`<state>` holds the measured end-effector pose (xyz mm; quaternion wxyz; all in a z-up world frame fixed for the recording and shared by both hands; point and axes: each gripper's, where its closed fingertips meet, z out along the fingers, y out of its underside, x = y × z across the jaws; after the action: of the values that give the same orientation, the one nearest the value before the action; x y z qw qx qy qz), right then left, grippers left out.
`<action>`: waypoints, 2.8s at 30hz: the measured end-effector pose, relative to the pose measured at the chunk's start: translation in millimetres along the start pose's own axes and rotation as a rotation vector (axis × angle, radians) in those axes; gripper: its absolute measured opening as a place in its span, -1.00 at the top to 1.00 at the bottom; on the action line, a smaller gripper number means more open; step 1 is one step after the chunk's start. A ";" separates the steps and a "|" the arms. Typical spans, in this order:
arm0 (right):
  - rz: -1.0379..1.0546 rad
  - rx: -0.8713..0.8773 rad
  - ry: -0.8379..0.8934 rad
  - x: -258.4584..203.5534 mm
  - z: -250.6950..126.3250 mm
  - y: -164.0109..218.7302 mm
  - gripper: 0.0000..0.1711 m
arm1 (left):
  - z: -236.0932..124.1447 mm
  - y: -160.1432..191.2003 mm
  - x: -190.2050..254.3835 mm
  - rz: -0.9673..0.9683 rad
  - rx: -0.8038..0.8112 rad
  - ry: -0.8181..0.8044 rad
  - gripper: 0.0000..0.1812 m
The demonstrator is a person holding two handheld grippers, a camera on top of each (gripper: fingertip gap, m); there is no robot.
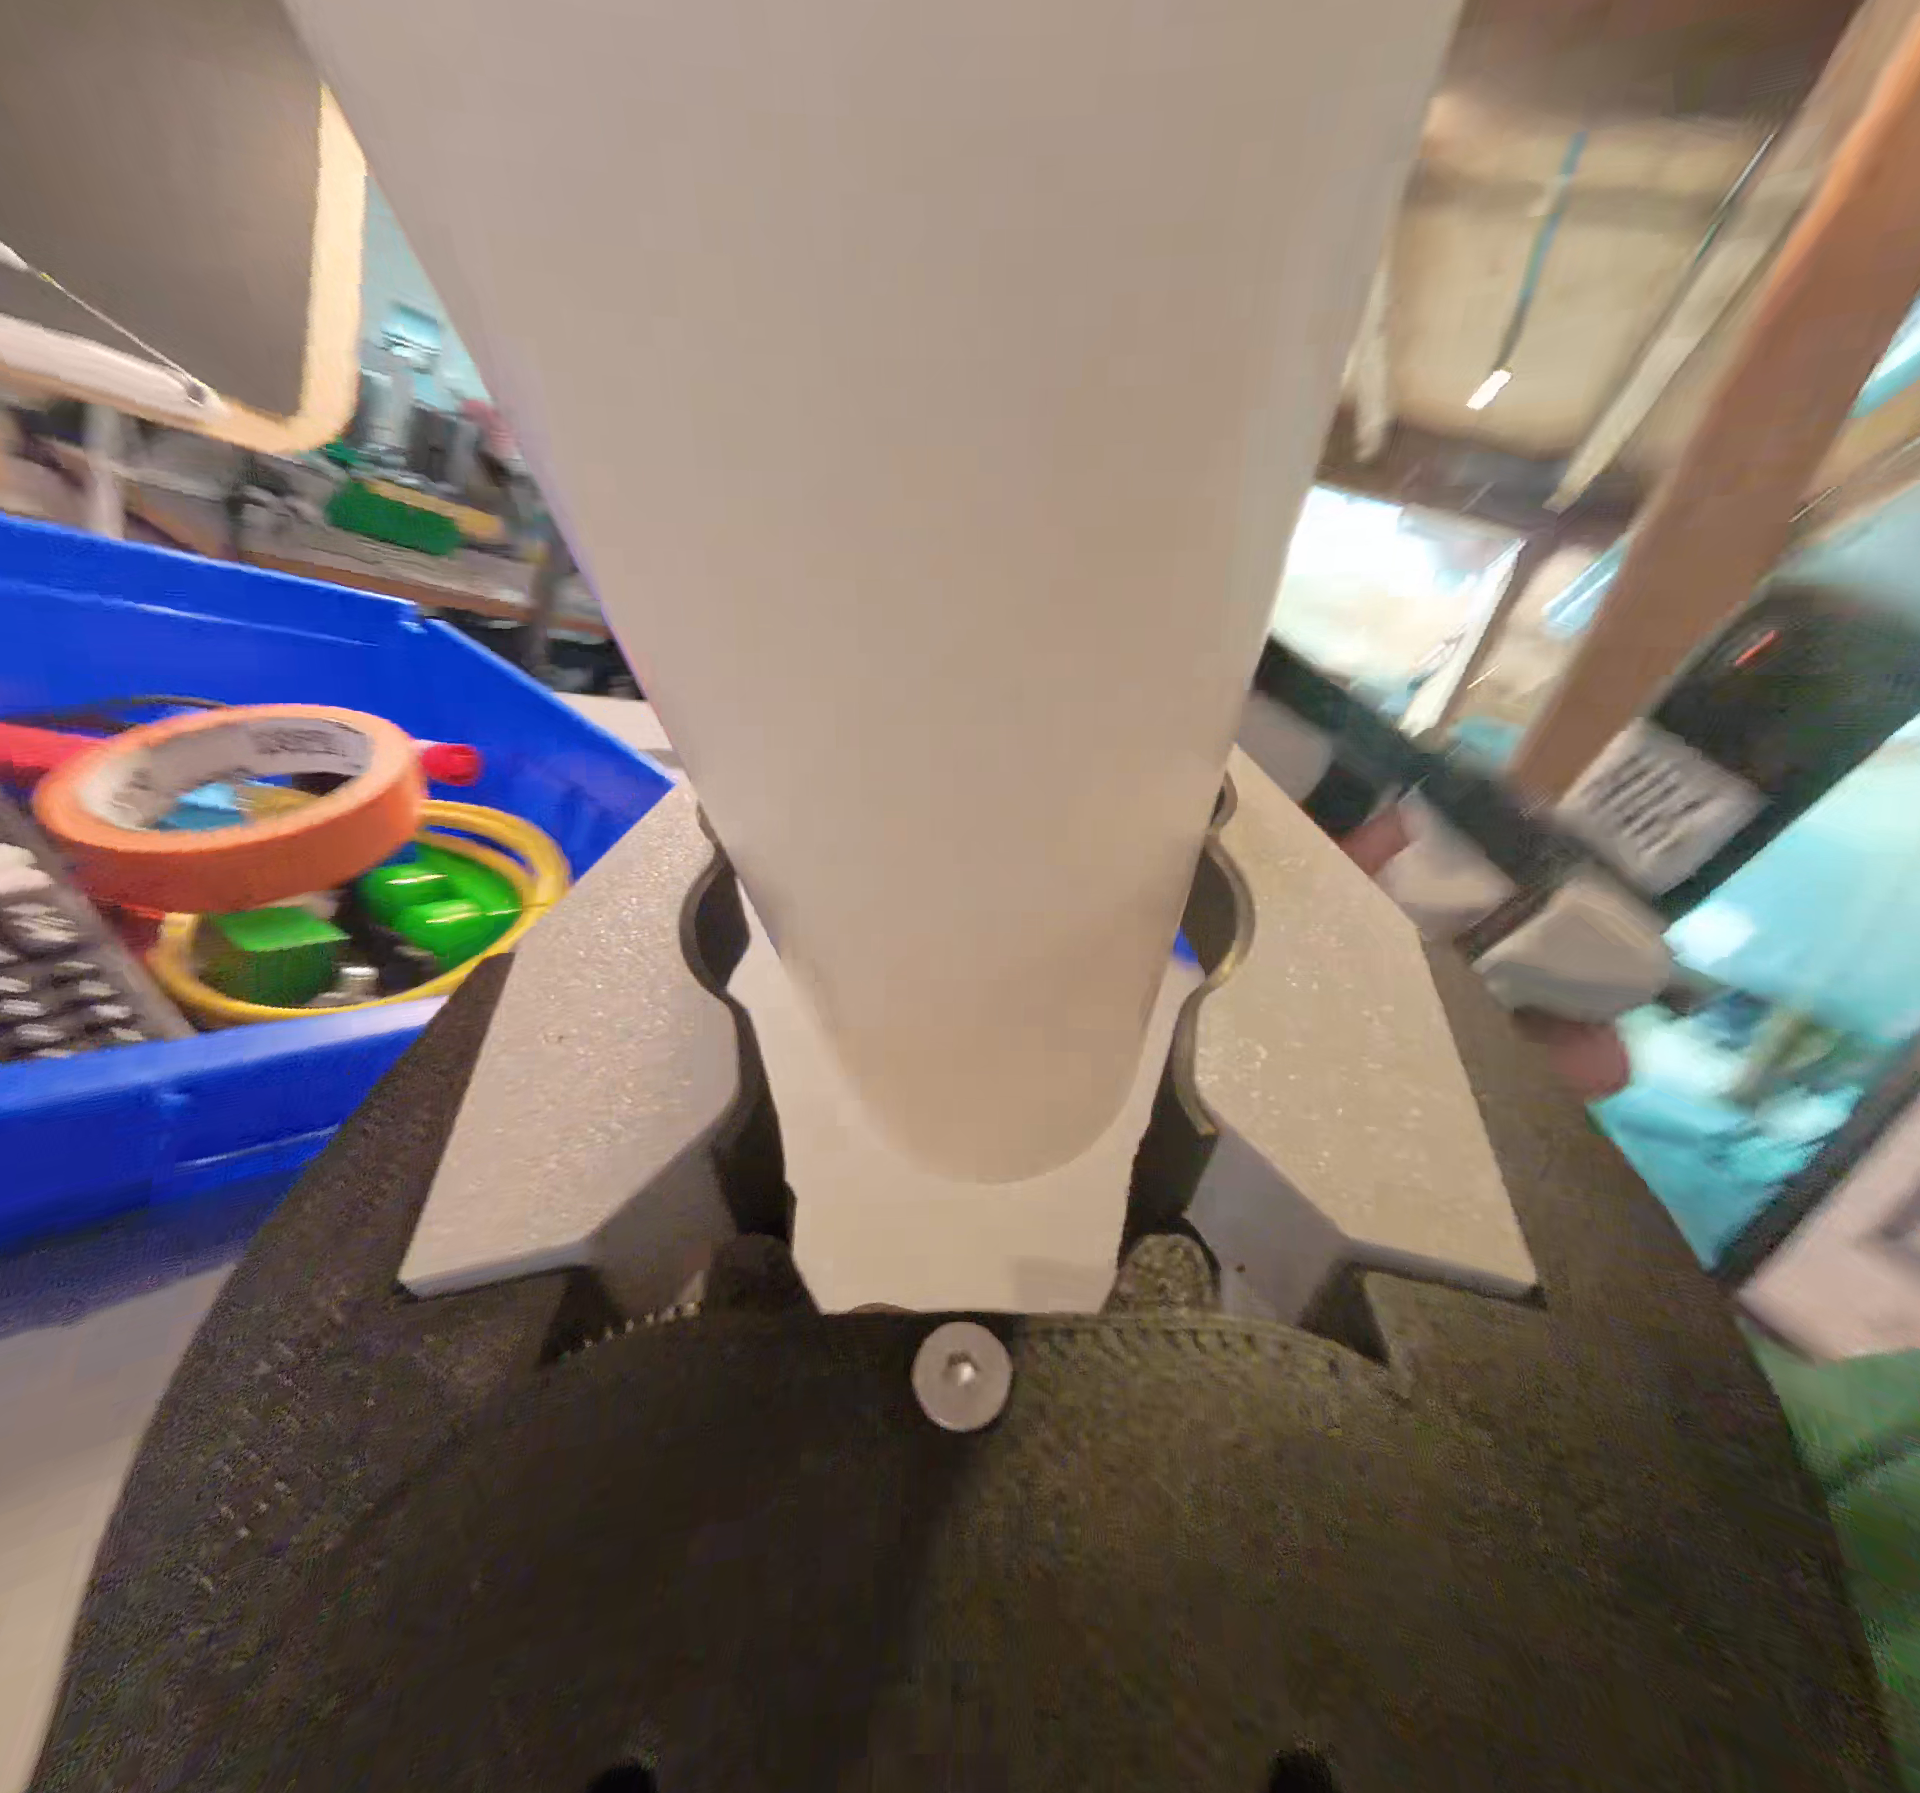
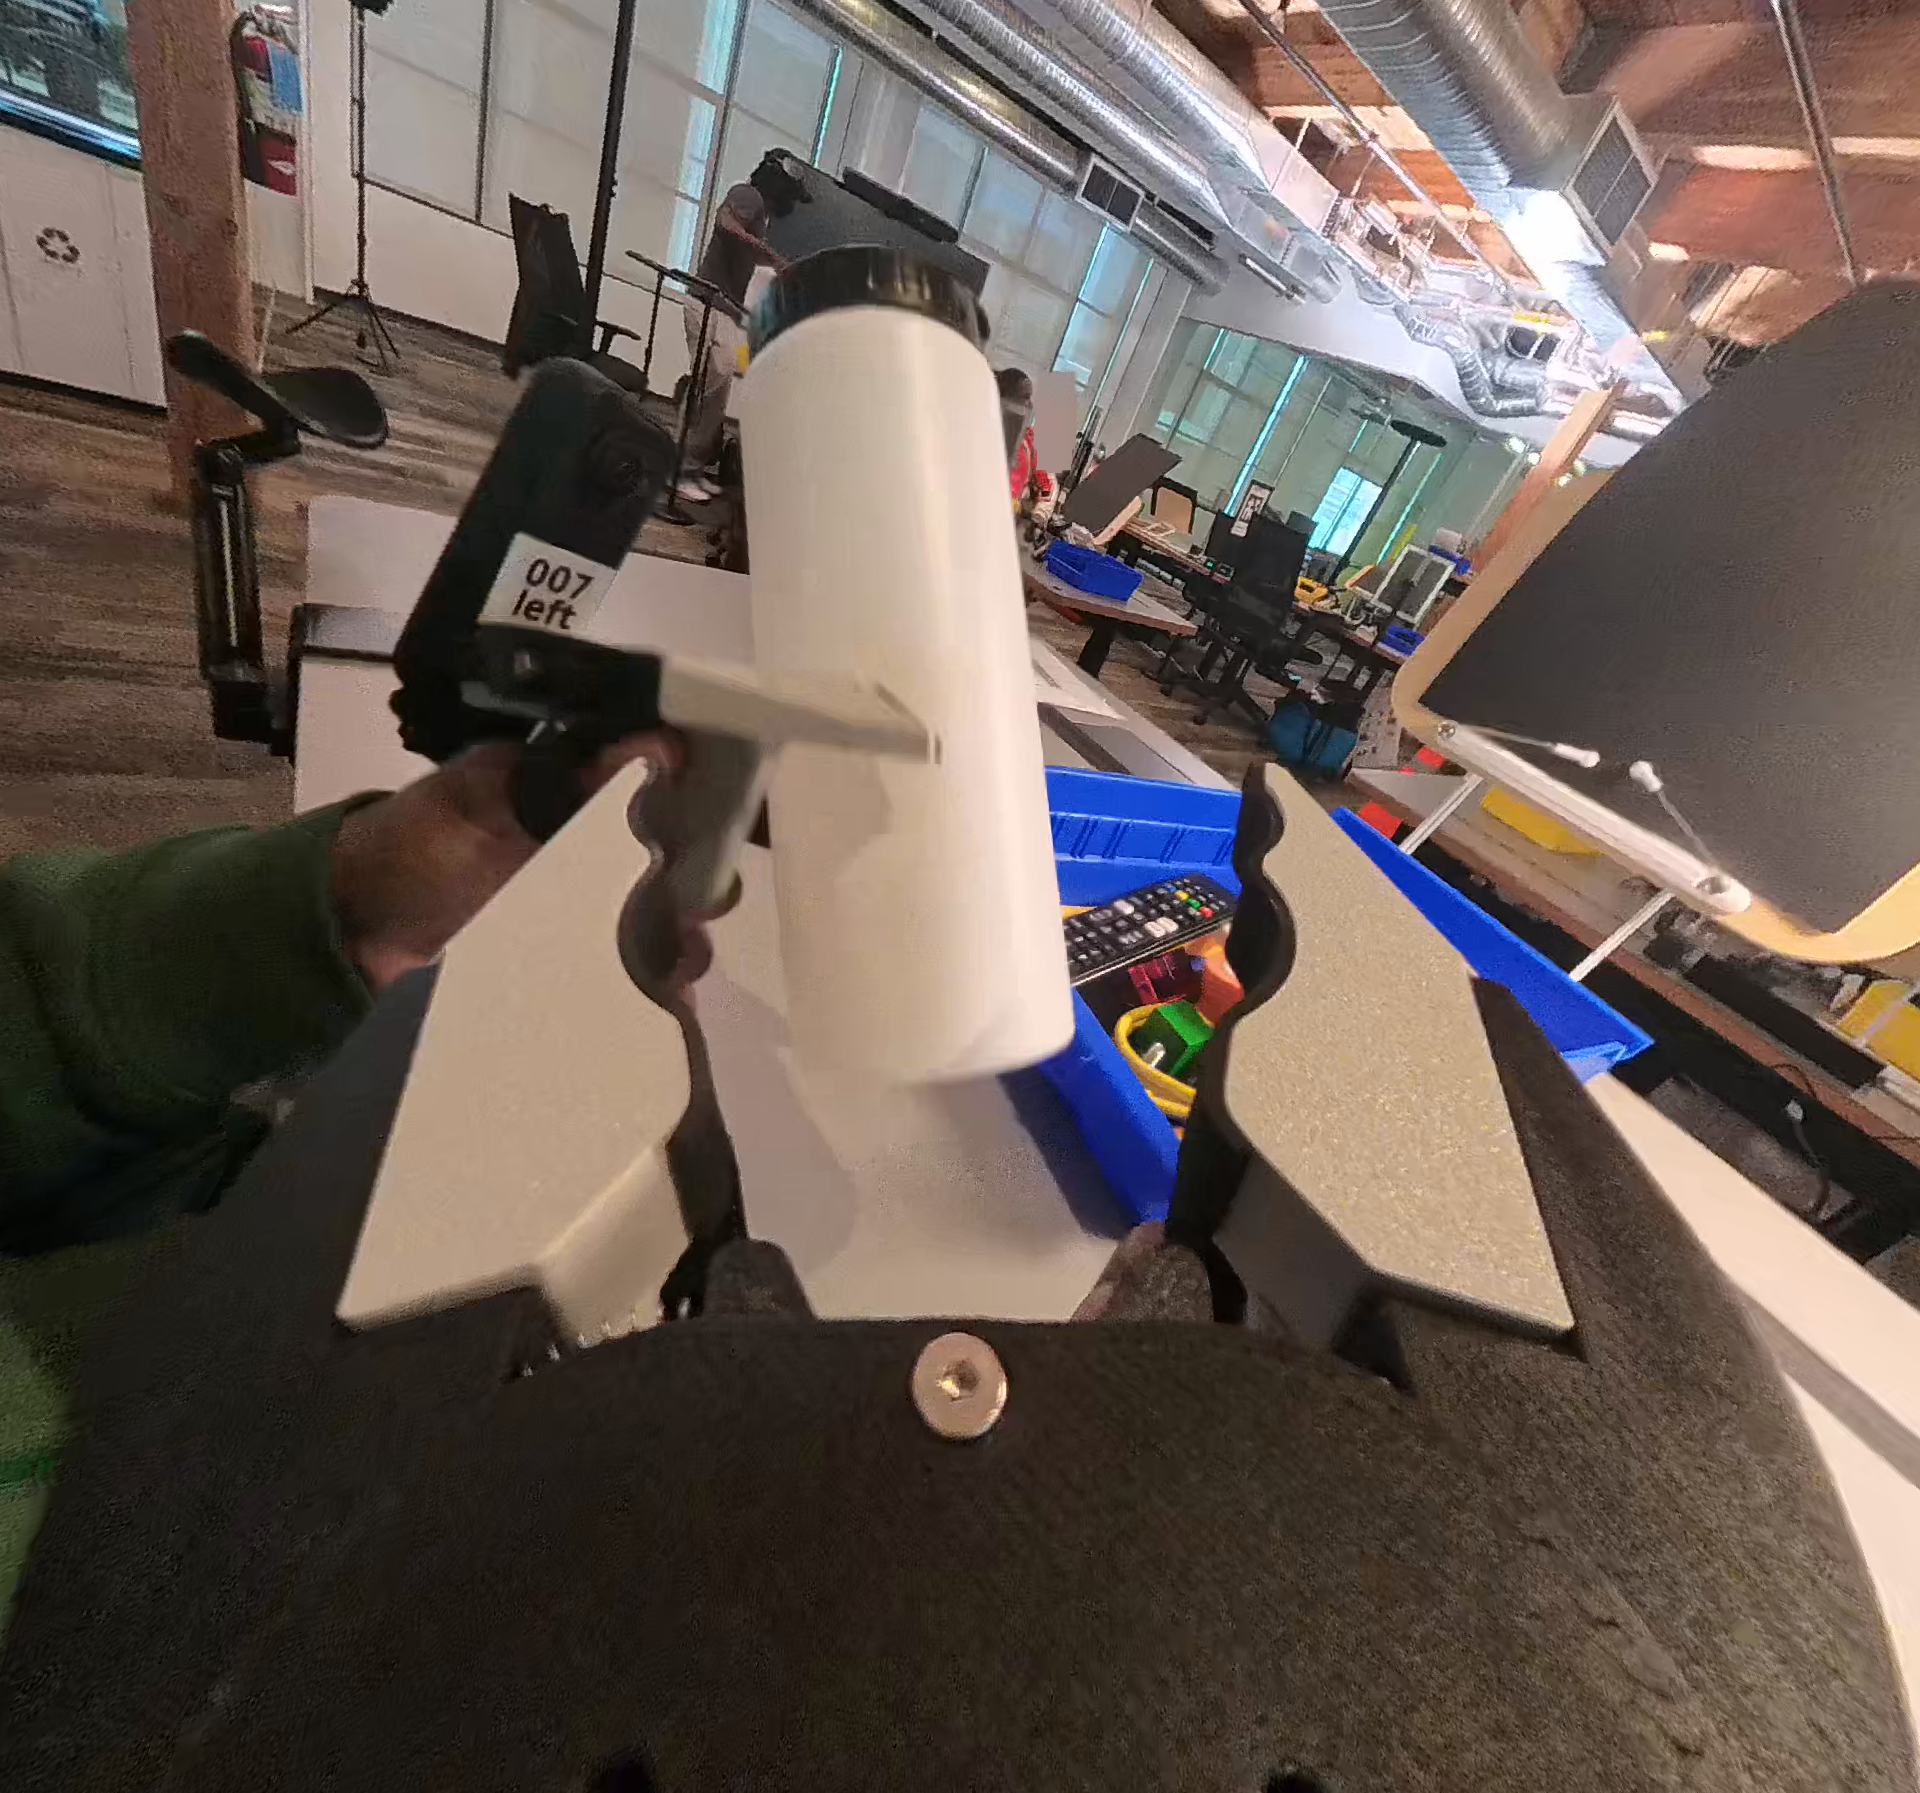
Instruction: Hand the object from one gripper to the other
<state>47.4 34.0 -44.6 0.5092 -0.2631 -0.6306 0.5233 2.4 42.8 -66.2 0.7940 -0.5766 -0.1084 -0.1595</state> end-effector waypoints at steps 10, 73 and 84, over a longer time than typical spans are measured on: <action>-0.256 0.119 0.035 -25.5 19.7 6.2 -0.32 | -21.2 -36.6 -3.3 -0.619 0.242 0.364 0.04; -0.196 -0.202 0.028 -17.6 36.5 66.5 -0.07 | -29.7 -49.0 -16.9 -0.061 0.281 -0.048 -0.06; -0.123 -0.024 -0.168 -31.6 -5.5 9.8 -0.13 | -4.8 -14.6 25.7 1.111 0.080 -0.351 -0.06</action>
<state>61.3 11.9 -65.6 0.4826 -0.1850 -0.6922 0.5038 20.6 30.8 -45.7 0.7500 -0.5342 0.0743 0.3829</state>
